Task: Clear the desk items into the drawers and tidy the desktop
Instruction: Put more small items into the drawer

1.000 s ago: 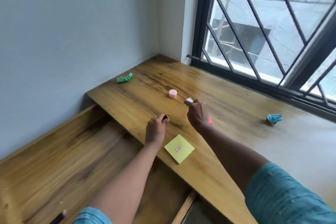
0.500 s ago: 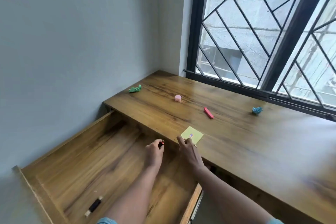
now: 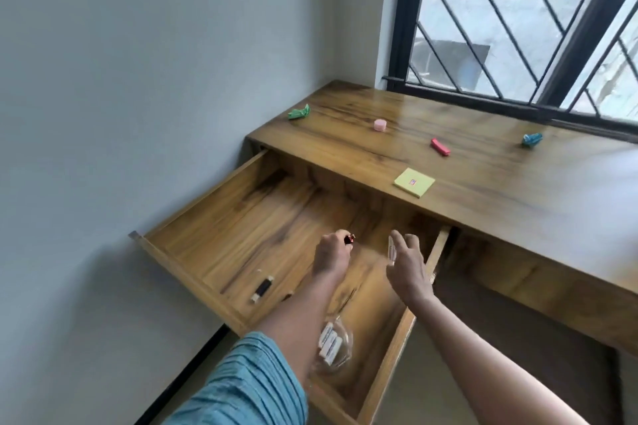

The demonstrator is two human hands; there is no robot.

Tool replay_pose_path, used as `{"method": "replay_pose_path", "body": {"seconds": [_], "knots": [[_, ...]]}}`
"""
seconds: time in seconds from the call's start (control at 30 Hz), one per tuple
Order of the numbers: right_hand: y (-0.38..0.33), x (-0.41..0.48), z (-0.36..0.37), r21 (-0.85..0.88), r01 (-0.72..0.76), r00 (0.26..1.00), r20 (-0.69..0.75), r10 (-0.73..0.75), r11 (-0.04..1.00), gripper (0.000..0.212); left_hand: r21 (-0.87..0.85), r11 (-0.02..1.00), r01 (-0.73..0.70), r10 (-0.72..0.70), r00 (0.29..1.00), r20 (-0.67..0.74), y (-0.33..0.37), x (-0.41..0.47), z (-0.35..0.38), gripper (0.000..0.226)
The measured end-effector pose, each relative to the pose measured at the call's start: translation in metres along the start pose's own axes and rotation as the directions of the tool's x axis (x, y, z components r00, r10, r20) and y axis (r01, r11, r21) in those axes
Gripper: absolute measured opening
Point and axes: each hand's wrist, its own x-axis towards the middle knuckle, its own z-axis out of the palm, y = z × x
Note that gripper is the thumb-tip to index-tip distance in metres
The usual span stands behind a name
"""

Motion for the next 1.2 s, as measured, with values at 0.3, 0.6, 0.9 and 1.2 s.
{"method": "replay_pose_path", "body": {"seconds": [0.3, 0.6, 0.9, 1.2], "knots": [[-0.078, -0.032, 0.051, 0.012, -0.009, 0.982, 0.19, 0.007, 1.0, 0.058, 0.216, 0.966, 0.138, -0.137, 0.99, -0.021, -0.09, -0.025, -0.086, 0.024], [-0.151, -0.006, 0.13, 0.035, -0.027, 0.947, 0.322, 0.015, 0.999, 0.062, 0.39, 0.883, 0.26, -0.301, 0.952, 0.047, -0.17, 0.031, -0.136, 0.017], [-0.188, 0.023, 0.225, -0.069, -0.054, 0.873, 0.482, 0.081, 0.996, 0.073, 0.513, 0.833, 0.207, -0.351, 0.915, 0.2, -0.225, 0.088, -0.127, 0.013], [-0.197, 0.026, 0.256, -0.159, -0.025, 0.887, 0.451, 0.095, 0.987, 0.06, 0.575, 0.812, 0.1, -0.282, 0.93, 0.236, -0.23, 0.101, -0.123, 0.015]]}}
